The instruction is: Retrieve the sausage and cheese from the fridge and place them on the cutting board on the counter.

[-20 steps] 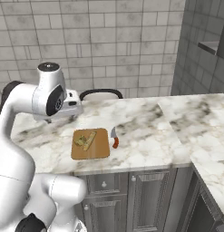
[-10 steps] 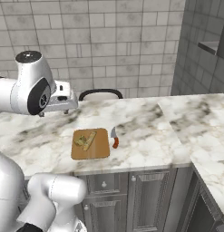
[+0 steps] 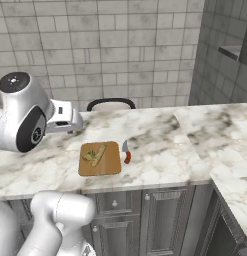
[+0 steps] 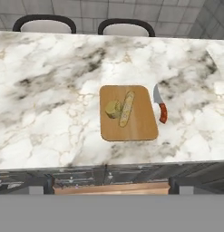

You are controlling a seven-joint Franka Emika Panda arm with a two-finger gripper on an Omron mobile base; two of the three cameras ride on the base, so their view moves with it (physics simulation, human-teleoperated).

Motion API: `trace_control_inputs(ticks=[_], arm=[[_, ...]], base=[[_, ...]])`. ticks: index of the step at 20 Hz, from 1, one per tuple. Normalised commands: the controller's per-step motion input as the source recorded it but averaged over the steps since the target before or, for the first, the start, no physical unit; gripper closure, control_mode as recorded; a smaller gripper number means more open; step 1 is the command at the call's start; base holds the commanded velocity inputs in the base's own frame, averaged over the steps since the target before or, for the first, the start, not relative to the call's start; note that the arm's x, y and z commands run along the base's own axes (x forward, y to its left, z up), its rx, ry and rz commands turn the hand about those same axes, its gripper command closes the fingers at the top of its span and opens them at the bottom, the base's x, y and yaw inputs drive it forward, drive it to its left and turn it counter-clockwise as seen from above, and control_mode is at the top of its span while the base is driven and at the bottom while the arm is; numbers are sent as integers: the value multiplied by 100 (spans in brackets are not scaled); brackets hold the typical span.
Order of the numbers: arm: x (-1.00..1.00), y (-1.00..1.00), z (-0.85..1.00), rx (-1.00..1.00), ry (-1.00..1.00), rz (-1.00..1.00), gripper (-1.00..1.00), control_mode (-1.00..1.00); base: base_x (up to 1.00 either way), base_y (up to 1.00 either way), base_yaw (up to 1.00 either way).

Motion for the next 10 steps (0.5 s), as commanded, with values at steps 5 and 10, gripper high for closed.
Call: trace_control_inputs(ticks=[5, 10], arm=[[-12, 0, 1, 0, 0, -1, -100, 100], [0, 0, 0, 0, 0, 0, -100, 100]], base=[[-7, 0, 0], [-83, 0, 2]])
